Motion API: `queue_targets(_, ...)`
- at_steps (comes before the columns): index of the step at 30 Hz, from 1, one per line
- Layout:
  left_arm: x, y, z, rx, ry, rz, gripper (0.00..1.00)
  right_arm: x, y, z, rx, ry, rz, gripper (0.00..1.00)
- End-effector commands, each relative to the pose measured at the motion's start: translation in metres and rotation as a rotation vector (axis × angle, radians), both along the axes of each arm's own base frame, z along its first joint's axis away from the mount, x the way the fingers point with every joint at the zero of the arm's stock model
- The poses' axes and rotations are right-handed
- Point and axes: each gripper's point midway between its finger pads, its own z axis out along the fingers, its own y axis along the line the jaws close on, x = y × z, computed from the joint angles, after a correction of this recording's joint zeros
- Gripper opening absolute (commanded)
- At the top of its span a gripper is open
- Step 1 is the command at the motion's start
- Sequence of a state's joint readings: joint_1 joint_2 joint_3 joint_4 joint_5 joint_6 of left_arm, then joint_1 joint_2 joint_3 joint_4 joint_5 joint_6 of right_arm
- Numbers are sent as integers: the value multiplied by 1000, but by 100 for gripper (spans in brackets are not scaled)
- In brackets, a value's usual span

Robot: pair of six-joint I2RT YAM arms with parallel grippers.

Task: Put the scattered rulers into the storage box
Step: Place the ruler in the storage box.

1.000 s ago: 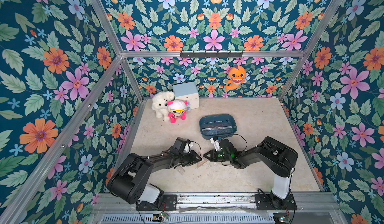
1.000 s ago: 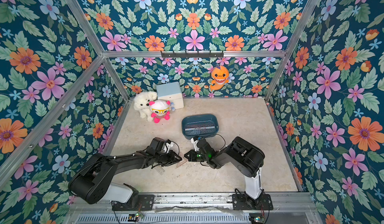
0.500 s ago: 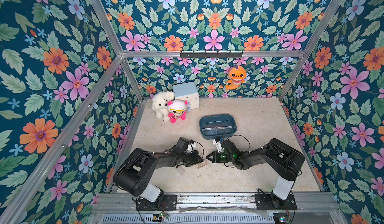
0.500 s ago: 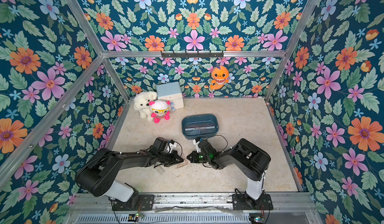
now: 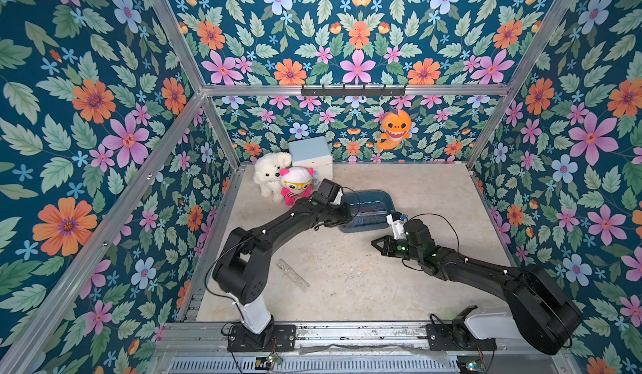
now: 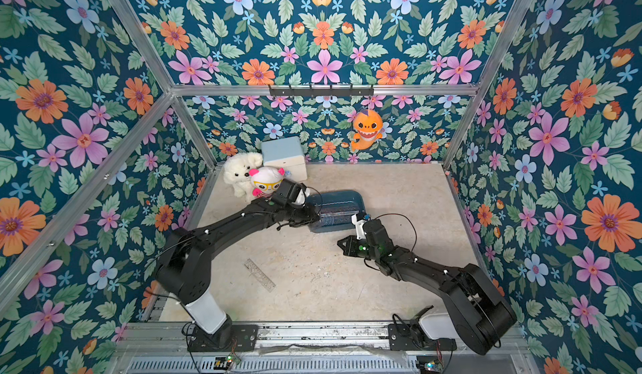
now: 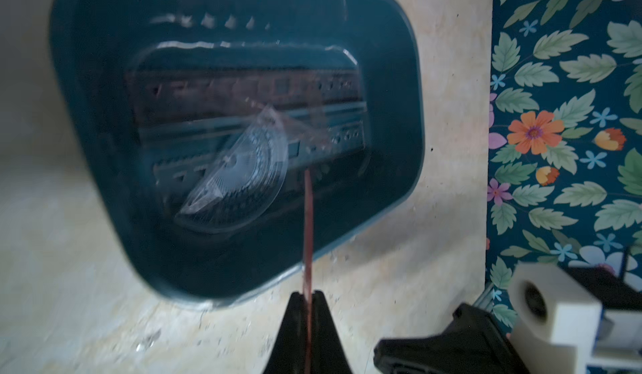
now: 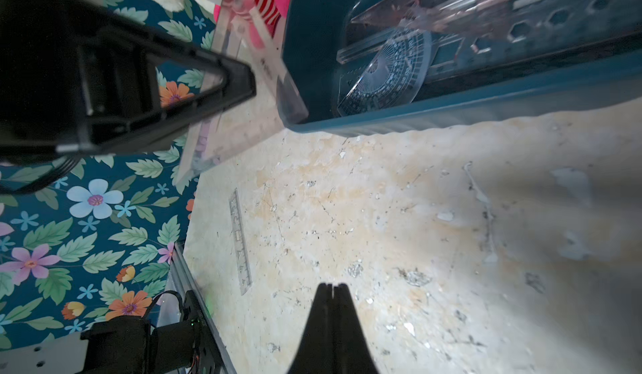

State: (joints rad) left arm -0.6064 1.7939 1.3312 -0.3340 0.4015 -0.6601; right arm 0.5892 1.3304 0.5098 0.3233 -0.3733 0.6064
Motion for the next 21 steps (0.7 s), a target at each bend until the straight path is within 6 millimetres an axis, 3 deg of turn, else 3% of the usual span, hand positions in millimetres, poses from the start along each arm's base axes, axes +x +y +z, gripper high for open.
queue_targets(1, 21, -19, -9, 41, 8, -34, 0, 6, -19, -1, -7, -4, -25, 0)
queue_targets(6, 54, -58, -19, 9, 10, -66, 0, 16, -38, 0, 12, 8, -53, 0)
queue_targets(10, 64, -80, -32, -2, 34, -94, 1, 22, -47, -1, 28, 17, -67, 0)
queue_targets(19, 67, -95, -64, 12, 76, -121, 10, 22, -54, -3, 18, 19, -77, 0)
queue_targets(21, 67, -95, -68, 28, 73, -121, 16, 22, -53, -2, 22, 18, -73, 0)
